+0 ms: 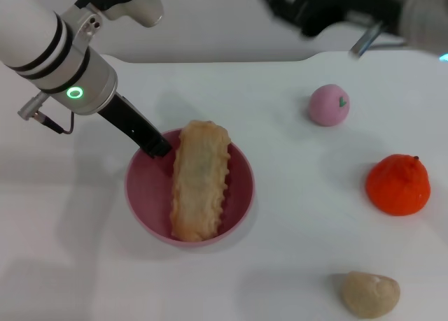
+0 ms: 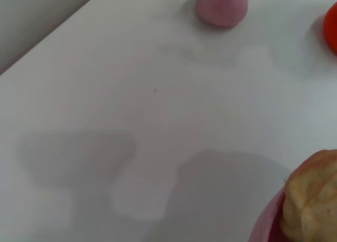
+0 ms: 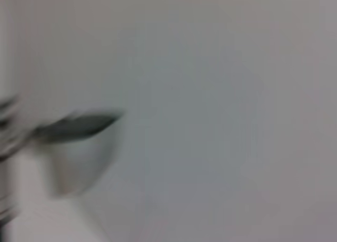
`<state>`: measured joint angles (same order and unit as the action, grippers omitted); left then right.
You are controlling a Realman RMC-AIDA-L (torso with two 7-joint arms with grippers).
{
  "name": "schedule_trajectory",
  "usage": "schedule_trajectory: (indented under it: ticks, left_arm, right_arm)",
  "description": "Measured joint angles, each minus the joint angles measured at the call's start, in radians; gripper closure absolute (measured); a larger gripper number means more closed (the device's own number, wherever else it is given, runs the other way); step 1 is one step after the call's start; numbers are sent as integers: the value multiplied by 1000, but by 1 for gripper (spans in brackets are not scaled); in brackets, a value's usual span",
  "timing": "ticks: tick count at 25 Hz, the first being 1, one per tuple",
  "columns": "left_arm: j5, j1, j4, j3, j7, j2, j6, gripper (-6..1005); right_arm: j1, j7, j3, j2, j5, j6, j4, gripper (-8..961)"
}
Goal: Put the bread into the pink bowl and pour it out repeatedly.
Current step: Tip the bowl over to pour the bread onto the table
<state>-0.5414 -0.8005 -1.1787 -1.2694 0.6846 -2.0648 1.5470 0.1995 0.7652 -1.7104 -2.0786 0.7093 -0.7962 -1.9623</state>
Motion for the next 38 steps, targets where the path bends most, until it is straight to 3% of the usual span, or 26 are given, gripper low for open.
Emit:
schedule_trajectory:
  ticks: [4, 9, 14, 16, 22, 25, 34, 38]
  left_arm:
    - [-11, 0, 1, -14, 2, -1, -8, 929]
    - [-30, 4, 2, -20, 3, -1, -19, 929]
    - [-73, 18, 0, -45, 4, 2, -42, 929]
    - [-83, 21, -2, -50, 4, 1, -50, 929]
    - [-125, 33, -4, -74, 4, 0, -104, 928]
    - [-135, 34, -7, -97, 2, -1, -134, 928]
    - [-242, 31, -16, -235, -5, -5, -310, 928]
    - [-346, 45, -16, -334, 4, -7, -482, 928]
  right_arm:
    - [-108, 112, 45, -1, 189, 146, 22, 499]
    - [-172, 358, 162, 2, 622, 145, 115, 499]
    - [-218, 683, 320, 3, 1126, -55, 289, 499]
    - [-218, 746, 384, 4, 1238, -161, 370, 500]
    - [-213, 879, 588, 2, 1397, -420, 603, 500]
    - [-218, 895, 644, 4, 1405, -463, 662, 500]
    - [-232, 919, 665, 3, 1341, -472, 693, 499]
    - [-230, 919, 661, 4, 1318, -470, 693, 499]
